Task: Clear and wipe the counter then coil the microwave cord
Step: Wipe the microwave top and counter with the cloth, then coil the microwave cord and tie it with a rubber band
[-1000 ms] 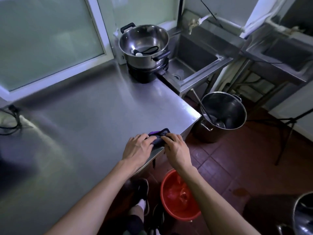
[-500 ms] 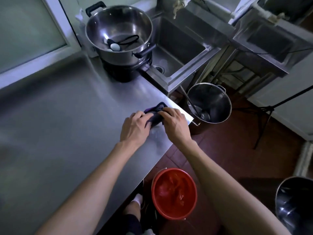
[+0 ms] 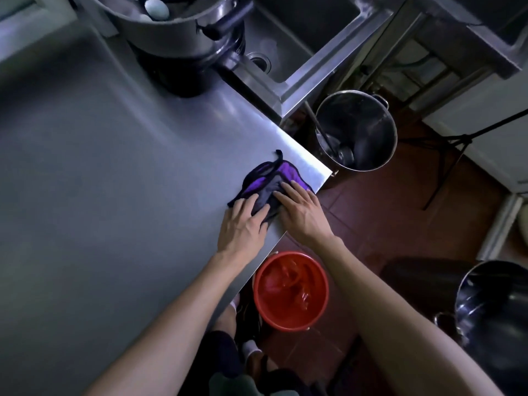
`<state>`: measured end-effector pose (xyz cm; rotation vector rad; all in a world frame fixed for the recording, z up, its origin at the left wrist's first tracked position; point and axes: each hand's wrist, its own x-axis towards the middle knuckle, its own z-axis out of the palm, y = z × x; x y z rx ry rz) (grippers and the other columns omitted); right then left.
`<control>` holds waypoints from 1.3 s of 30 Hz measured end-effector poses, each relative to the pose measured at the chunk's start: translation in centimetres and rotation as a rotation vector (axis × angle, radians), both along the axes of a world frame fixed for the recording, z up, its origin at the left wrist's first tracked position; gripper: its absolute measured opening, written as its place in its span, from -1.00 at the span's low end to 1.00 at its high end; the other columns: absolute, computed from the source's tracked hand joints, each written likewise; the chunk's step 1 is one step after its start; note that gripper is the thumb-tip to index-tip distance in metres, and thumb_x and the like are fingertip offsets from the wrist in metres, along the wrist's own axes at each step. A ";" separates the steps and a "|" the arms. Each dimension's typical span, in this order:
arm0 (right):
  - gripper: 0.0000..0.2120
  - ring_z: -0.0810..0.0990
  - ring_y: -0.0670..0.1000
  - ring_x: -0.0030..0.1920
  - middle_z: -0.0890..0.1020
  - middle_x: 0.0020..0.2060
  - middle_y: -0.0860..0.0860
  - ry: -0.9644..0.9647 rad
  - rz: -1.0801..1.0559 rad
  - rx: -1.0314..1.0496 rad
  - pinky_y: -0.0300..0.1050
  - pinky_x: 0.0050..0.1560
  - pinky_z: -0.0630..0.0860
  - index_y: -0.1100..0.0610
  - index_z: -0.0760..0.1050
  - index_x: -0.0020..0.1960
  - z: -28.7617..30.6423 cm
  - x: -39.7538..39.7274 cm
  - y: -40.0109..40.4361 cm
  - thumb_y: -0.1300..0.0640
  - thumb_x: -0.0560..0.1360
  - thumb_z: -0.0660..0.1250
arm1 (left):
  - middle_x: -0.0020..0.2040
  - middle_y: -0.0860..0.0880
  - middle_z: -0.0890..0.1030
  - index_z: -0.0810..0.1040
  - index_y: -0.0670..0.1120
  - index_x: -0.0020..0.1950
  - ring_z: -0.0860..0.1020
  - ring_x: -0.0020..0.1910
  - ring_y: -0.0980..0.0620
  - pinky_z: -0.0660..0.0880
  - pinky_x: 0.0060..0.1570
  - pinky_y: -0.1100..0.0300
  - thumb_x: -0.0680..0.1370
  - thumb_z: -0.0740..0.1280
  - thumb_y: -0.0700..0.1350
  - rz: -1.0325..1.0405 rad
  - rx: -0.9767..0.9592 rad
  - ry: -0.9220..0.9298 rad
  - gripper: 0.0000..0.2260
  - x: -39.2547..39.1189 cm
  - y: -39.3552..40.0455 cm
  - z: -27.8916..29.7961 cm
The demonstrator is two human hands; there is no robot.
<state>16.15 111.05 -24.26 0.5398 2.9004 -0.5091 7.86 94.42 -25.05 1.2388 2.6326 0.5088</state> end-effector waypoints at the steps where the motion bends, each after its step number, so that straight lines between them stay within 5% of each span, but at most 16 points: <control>1: -0.59 0.17 0.07 0.58 0.33 0.54 0.00 -0.005 -0.013 0.001 0.12 0.52 0.15 0.01 0.41 0.48 -0.2 0.0 0.1 -0.02 0.66 0.17 | 0.38 -0.14 0.46 0.58 -0.01 0.31 0.45 0.28 -0.18 0.47 0.13 -0.10 0.48 0.42 -0.03 -0.024 -0.023 0.020 -0.61 0.0 -0.1 -0.3; 6: -0.52 -0.12 0.07 0.62 -0.01 0.63 -0.08 -0.207 0.060 0.113 0.21 0.56 -0.05 -0.06 0.06 0.60 -0.8 -1.0 1.4 -0.04 0.70 0.00 | 0.60 -0.21 0.09 0.24 0.02 0.56 0.10 0.54 -0.27 0.20 0.44 -0.19 0.58 0.28 0.10 -0.104 -0.263 -0.022 -0.43 -0.2 0.9 -0.5; 10: -0.50 -0.15 0.11 0.62 -0.05 0.63 -0.03 -0.256 0.068 0.141 0.30 0.53 -0.06 -0.04 0.02 0.61 -0.1 -1.3 1.2 -0.01 0.69 0.01 | 0.62 -0.17 -0.06 0.09 0.03 0.60 -0.06 0.58 -0.26 0.09 0.48 -0.23 0.60 0.22 0.15 -0.119 -0.361 -0.041 -0.38 0.1 1.1 0.3; 18: -0.44 0.11 0.12 0.58 0.14 0.60 0.05 -0.176 0.036 0.094 0.18 0.50 0.17 -0.03 0.07 0.60 3.4 0.1 -2.0 -0.04 0.64 0.13 | 0.61 -0.10 0.11 0.17 0.00 0.58 0.02 0.58 -0.22 0.11 0.47 -0.19 0.65 0.08 0.16 -0.001 -0.341 -0.051 -0.48 0.4 -3.2 4.7; 24: -0.61 0.44 0.15 0.38 0.48 0.40 0.03 -0.074 0.072 0.041 0.08 0.25 0.38 0.05 0.35 0.44 7.8 0.3 -5.5 -0.02 0.65 0.13 | 0.36 -0.02 0.49 0.36 0.00 0.44 0.38 0.38 -0.09 0.29 0.30 -0.05 0.65 0.10 0.15 0.123 -0.320 -0.005 -0.58 1.8 -8.6 8.3; 28: -0.71 0.53 0.22 0.20 0.59 0.26 0.07 -0.036 0.143 -0.011 0.05 0.04 0.45 0.10 0.45 0.29 9.6 0.4 -8.6 0.03 0.63 0.14 | 0.30 0.00 0.55 0.44 0.01 0.38 0.45 0.30 -0.08 0.33 0.24 -0.01 0.65 0.09 0.16 0.214 -0.299 -0.009 -0.61 3.2 -12.8 10.4; 33: -0.60 0.47 0.15 0.36 0.51 0.40 0.04 -0.035 0.270 -0.080 0.06 0.27 0.45 0.01 0.36 0.48 11.4 -0.5 -13.8 -0.03 0.67 0.13 | 0.31 0.00 0.55 0.45 0.01 0.40 0.47 0.30 -0.06 0.35 0.25 0.01 0.66 0.09 0.16 0.352 -0.270 -0.011 -0.60 4.6 -19.1 12.6; 39: -0.64 0.52 0.17 0.30 0.54 0.36 0.05 -0.001 0.434 -0.122 0.04 0.24 0.47 -0.02 0.42 0.44 12.6 -3.1 -21.4 0.05 0.68 0.09 | 0.29 -0.03 0.58 0.46 0.01 0.38 0.52 0.25 -0.11 0.43 0.21 0.02 0.65 0.10 0.16 0.555 -0.254 -0.009 -0.60 5.4 -27.4 14.7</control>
